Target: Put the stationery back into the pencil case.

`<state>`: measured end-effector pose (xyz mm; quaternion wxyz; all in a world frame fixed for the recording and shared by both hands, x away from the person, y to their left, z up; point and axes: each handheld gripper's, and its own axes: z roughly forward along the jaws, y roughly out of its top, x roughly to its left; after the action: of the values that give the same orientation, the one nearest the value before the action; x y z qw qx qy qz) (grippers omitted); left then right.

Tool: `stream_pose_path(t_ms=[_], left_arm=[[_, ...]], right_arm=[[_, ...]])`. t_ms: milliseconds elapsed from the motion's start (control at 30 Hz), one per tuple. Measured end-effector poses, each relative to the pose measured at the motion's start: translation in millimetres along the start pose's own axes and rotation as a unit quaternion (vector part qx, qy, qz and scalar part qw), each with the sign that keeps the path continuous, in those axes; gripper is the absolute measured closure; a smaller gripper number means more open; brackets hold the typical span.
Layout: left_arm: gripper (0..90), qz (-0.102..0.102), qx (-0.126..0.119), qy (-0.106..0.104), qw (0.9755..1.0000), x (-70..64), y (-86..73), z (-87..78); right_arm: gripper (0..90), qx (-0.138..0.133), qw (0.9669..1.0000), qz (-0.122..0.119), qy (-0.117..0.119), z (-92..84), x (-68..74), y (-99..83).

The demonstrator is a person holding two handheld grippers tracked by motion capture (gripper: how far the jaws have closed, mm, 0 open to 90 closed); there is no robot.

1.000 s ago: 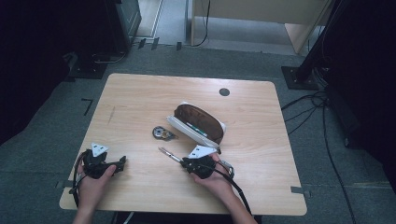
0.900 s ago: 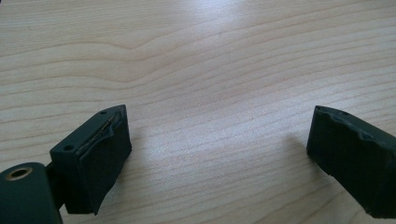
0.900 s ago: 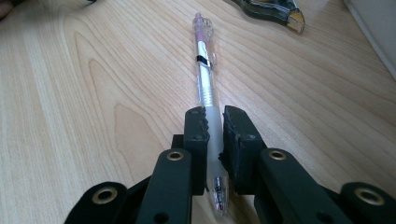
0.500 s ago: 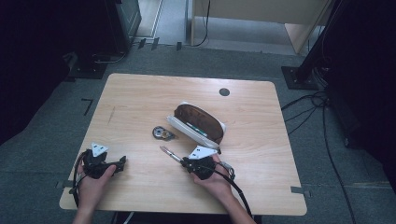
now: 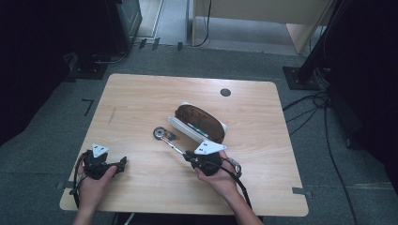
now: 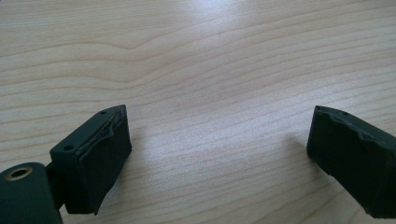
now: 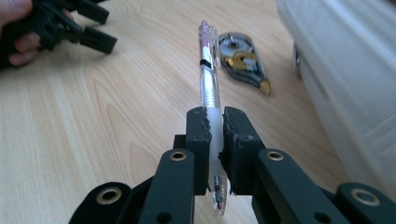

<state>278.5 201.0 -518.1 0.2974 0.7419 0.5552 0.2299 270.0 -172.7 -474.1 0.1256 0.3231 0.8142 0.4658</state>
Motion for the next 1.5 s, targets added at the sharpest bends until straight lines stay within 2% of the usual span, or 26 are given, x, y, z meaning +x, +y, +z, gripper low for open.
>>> stream_pose_path(t_ms=[633, 767, 1200, 1500], left_arm=[[6.2, 0.0, 0.0, 0.0, 1.0, 0.0, 0.0, 0.0], [6.2, 0.001, 0.001, 0.0, 1.0, 0.1, 0.0, -0.1], [6.3, 0.0, 0.0, 0.0, 1.0, 0.0, 0.1, -0.1], [6.2, -0.001, -0.001, 0.0, 1.0, -0.1, 0.0, 0.1]], right_arm=[[81.7, -0.044, 0.999, -0.004, -0.009, -37.7, -14.8, 37.5], [81.6, -0.055, 0.9984, -0.001, -0.015, -45.7, -24.0, 45.3], [81.6, -0.068, 0.9967, 0.012, -0.043, -58.1, -46.0, 52.9], [81.6, -0.058, 0.9965, 0.021, -0.057, -54.2, -64.7, 50.2]])
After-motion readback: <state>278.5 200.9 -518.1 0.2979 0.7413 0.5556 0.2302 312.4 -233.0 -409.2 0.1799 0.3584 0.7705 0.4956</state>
